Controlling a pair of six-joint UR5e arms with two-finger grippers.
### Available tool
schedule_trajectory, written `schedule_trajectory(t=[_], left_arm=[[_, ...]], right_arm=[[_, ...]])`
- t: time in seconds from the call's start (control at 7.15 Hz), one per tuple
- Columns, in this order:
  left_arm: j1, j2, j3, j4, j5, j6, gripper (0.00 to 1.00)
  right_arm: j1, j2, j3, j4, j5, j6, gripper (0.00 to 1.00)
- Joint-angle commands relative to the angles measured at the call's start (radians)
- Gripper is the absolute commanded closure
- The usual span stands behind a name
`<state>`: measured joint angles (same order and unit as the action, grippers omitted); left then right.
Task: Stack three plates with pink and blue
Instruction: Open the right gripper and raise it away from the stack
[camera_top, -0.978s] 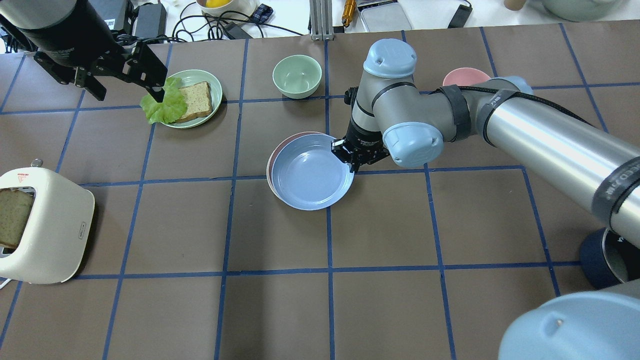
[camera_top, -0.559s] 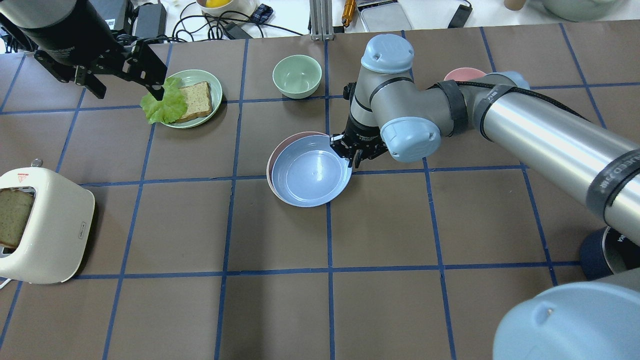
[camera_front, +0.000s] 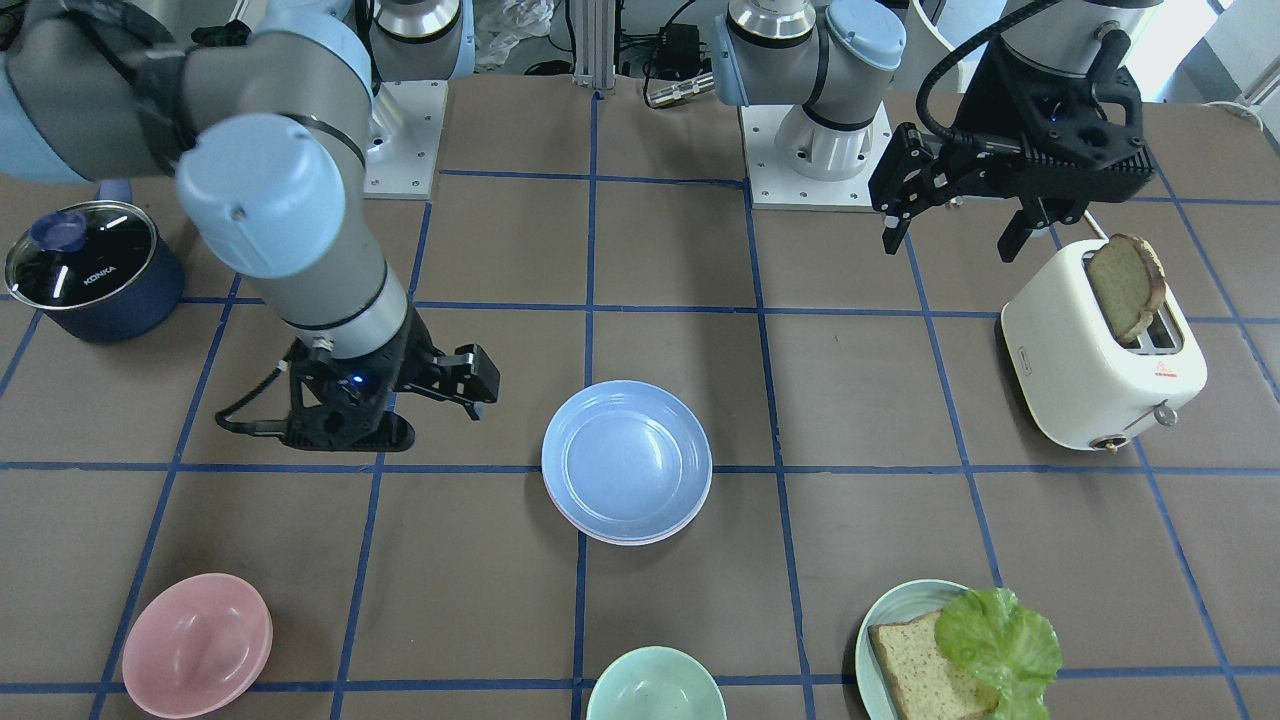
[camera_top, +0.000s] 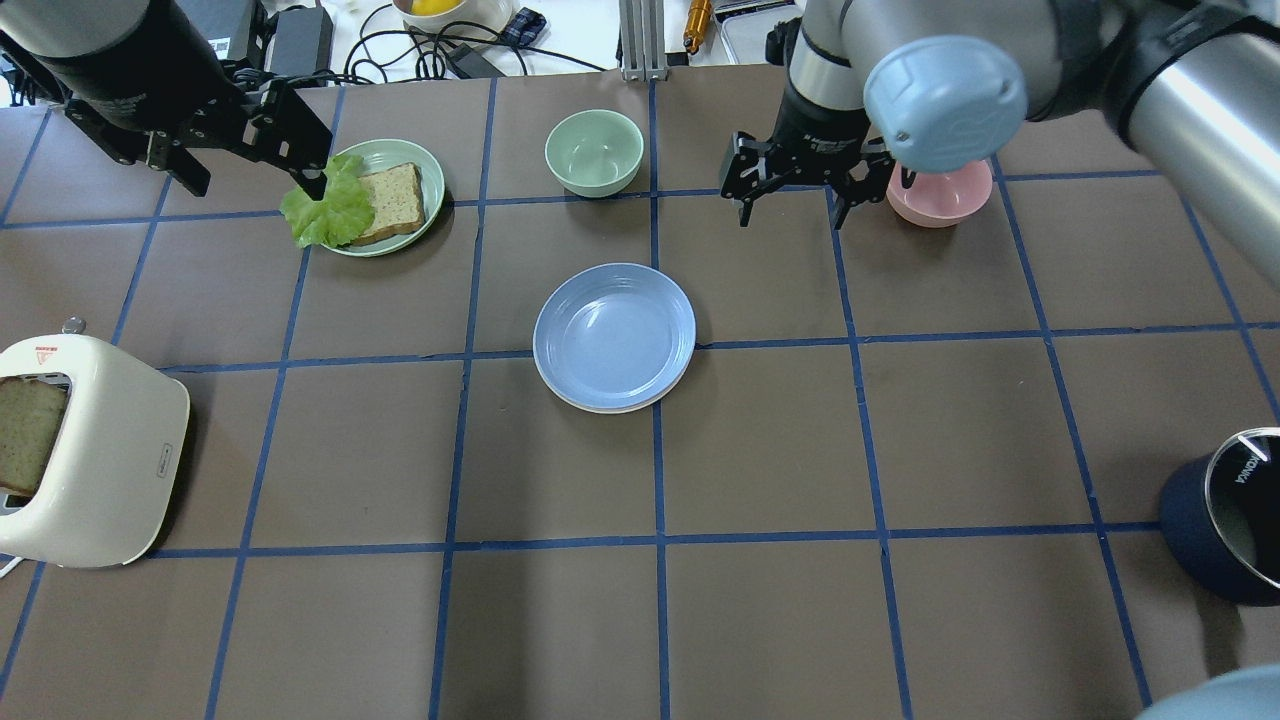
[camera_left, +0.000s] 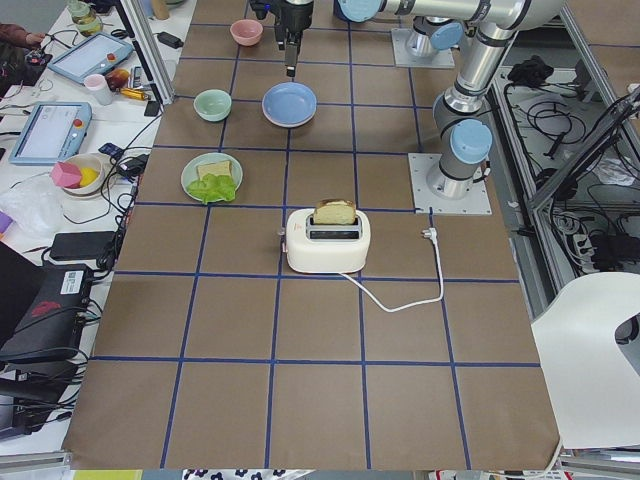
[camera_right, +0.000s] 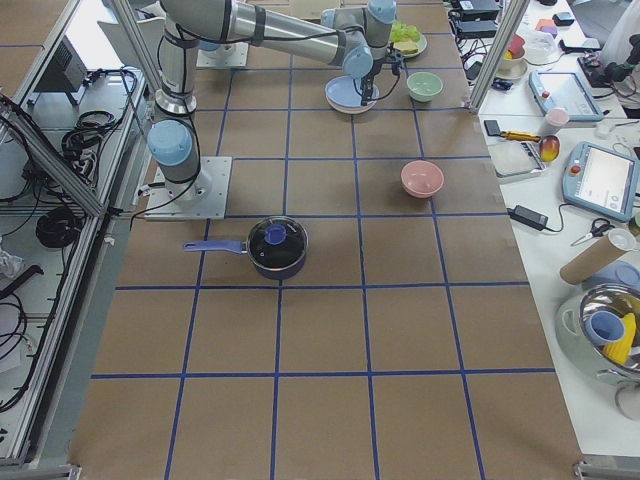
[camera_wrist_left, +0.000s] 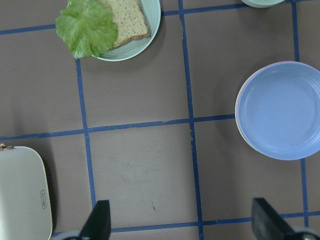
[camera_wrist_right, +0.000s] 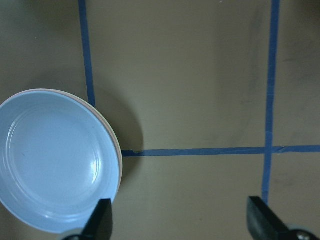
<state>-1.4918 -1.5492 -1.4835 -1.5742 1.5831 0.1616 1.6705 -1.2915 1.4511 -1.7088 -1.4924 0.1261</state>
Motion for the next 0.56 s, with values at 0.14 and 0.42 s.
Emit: schedule_trajectory(t=[0.14, 0.42], left_arm=[[-0.001, 0.012, 0.002, -0.006, 0.000, 0.001, 0.00], [-0.001, 0.014, -0.003, -0.007, 0.000, 0.001, 0.00]], right_arm=[[-0.119, -0.165, -0.014, 0.139, -0.034, -0.199, 0.00], [-0.135, -0.288, 0.108, 0.114, -0.035, -0.240, 0.00]])
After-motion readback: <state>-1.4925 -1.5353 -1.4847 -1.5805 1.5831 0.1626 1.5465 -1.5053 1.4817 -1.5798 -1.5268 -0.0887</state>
